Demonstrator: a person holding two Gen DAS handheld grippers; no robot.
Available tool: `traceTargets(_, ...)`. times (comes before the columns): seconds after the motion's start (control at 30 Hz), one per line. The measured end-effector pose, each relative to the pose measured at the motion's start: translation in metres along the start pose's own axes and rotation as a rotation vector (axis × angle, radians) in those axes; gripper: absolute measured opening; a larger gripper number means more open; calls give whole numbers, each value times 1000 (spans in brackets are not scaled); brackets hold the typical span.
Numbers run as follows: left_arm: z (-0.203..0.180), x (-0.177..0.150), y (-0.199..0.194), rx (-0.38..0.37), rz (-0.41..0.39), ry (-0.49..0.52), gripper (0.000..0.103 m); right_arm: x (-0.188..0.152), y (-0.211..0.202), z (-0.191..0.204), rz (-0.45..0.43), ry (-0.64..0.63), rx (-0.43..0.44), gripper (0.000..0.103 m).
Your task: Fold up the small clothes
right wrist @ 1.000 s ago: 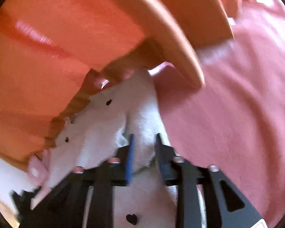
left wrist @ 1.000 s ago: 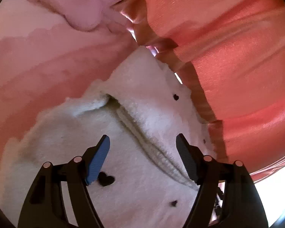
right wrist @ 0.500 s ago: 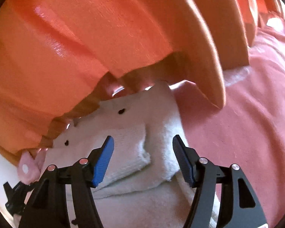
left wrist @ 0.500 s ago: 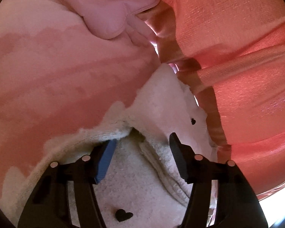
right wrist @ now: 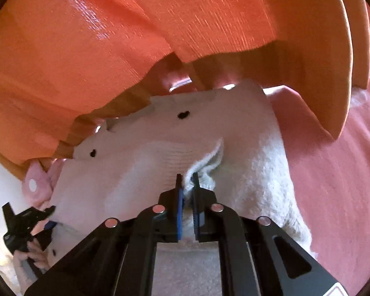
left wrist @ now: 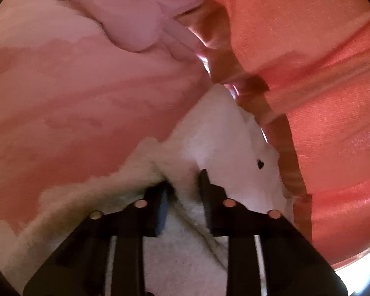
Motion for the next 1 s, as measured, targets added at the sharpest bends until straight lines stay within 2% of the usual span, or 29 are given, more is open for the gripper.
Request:
traceTargets(0.03,0,2,-2,-7,0,-6,19,3,-4,1,-13,-11,-9,8)
traceTargets(0.13,3,2,-4,-26,15,-38,20,6,-8,0,-28,4,-29,21)
traceTargets(0.2,7,2,-3,-39,21,-65,23,3,-5,-3,-27,28,-20,48)
traceTargets(0.27,11,0,-1,-47,32,-88,26,0,-1,-8,-8,31,-38,53)
traceTargets(0.33,12,0,-1,-51,35,-84,28,-10,13,-16,52,38,-65,56)
traceTargets(0.4,11,0,-1,-50,32,-74,28,-14,18,-19,49,34,-64,54)
traceTargets(0.43,10,0,-1,-49,29,-69,27,-14,17,-16,44,7,-75,48)
traceTargets(0.47,10,1,-3,-40,19,-64,22,-13,16,-9,58,-8,-58,9)
traceTargets(0.5,11,3,-6,-34,4,-68,11,-9,9,-3,44,-1,-28,11)
traceTargets(0.57,4,12,-18,-20,-49,-43,8,9,-20,22,-43,-18,73,10)
traceTargets(0.63,-3,19,-26,-3,-78,9,7,23,-45,35,-122,-59,127,9)
traceTargets(0.67,-5,19,-26,18,-72,38,7,23,-43,30,-127,-65,108,9)
traceTargets(0.7,-3,18,-23,38,-59,54,7,18,-29,14,-94,-62,45,9)
traceTargets(0.77,9,8,-14,61,-16,40,7,-1,6,-26,19,12,-48,9)
traceTargets(0.8,13,4,-11,60,-2,20,7,-10,15,-40,53,65,-49,9)
traceTargets(0.83,15,3,-12,57,-5,4,7,-7,11,-37,37,66,-33,9)
traceTargets(0.93,9,6,-16,82,-22,43,7,15,-16,-9,-63,5,32,9)
traceTargets(1.0,10,3,-15,97,-18,56,7,13,-9,-15,-55,-2,-9,9)
Point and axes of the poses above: each gripper's, at about its wrist camera, not at the fingertips, and y roughly the way its jaws point, z to its left, x to its top, the point moved 8 cm from there along y, roughly the way its jaws point, and after that the axes turned 10 degrees about y, right-handed, at the moved point
